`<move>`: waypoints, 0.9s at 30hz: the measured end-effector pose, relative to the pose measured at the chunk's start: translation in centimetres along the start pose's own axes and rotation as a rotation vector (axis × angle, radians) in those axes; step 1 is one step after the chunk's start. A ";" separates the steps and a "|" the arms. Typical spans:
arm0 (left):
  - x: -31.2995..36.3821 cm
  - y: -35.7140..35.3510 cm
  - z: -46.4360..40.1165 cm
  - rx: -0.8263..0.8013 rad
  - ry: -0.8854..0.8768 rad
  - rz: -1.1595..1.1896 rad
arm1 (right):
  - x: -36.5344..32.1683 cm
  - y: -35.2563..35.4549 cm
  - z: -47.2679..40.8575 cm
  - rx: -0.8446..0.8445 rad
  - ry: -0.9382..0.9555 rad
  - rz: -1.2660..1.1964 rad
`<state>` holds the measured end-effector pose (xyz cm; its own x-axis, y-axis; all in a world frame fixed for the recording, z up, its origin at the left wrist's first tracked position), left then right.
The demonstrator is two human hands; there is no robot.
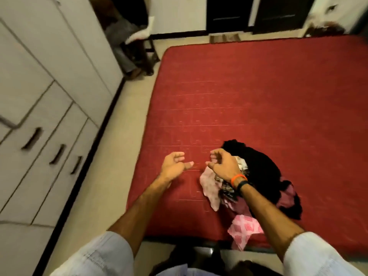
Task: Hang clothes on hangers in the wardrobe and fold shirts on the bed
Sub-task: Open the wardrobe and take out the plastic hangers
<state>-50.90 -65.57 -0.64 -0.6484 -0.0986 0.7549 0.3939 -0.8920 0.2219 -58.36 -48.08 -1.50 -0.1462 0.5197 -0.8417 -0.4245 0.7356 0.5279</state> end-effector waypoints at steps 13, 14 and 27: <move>-12.8 29.0 12.5 0.633 0.064 0.436 | -21.6 -25.9 5.1 -0.605 0.482 0.003; -14.2 31.5 13.9 0.685 0.062 0.471 | -23.4 -28.3 6.2 -0.650 0.516 -0.001; -29.6 62.7 34.3 1.185 0.078 0.689 | -49.3 -57.3 24.7 -0.982 0.847 -0.120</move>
<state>15.37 -103.45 12.08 -0.1162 -0.4231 0.8986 0.9382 0.2502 0.2391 -4.76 -105.14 12.48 -0.4238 -0.2255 -0.8772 -0.8938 -0.0527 0.4454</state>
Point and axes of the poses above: each hand's wrist, its own z-axis away from the middle knuckle, its own y-axis out of the back of the hand, x = y × z, the point moved 3 cm from there along -z, towards the middle knuckle, and after that the axes turned 10 degrees about y, right-handed, at the moved point
